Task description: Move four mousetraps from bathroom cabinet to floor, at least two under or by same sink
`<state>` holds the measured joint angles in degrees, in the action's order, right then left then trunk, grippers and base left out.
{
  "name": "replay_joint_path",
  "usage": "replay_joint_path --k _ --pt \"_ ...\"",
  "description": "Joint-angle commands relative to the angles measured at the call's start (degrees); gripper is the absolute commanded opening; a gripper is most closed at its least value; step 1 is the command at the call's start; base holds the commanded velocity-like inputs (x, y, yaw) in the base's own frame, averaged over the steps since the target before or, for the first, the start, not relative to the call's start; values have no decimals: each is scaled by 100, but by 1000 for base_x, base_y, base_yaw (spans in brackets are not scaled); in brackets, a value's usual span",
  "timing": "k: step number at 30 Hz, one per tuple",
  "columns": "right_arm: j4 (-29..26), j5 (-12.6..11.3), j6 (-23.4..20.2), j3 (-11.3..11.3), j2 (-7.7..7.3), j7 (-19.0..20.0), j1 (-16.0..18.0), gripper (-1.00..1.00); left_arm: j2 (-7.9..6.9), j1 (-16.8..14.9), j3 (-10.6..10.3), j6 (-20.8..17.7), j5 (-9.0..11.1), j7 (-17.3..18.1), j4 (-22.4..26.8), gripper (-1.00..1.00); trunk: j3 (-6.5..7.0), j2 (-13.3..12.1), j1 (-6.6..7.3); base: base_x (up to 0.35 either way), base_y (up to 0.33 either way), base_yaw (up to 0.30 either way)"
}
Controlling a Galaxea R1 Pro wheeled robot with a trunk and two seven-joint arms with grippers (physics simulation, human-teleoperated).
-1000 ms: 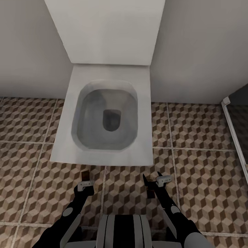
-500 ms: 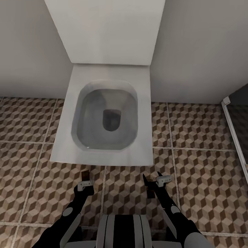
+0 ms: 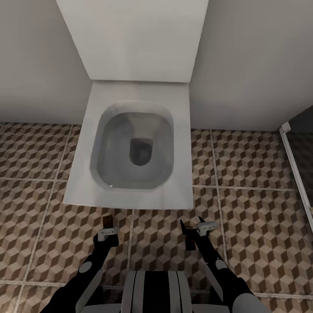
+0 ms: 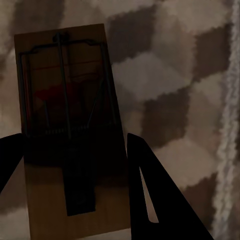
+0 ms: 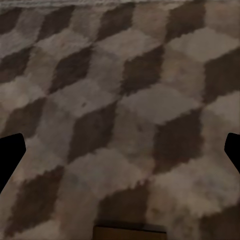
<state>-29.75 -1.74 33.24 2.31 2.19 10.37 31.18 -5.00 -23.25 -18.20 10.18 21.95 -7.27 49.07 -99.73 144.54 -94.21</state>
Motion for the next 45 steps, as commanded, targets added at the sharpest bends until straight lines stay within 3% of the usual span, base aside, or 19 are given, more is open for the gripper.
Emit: replay_joint_path --k 1,4,5,45 --pt "4 -20 16 -2 0 26 2 100 -10 -4 -43 28 37 -62 0 -100 -2 1 1 0 0 0" --pt "4 -20 16 -2 0 26 2 100 -10 -4 -43 28 37 -63 2 -100 -2 1 1 0 0 0" --pt "4 -20 16 -2 0 26 2 100 -10 -4 -43 28 37 -63 3 100 -2 1 1 0 0 0" --pt "4 -20 16 -2 0 26 2 100 -10 -4 -43 28 37 -58 4 100 -2 1 1 -1 0 0"
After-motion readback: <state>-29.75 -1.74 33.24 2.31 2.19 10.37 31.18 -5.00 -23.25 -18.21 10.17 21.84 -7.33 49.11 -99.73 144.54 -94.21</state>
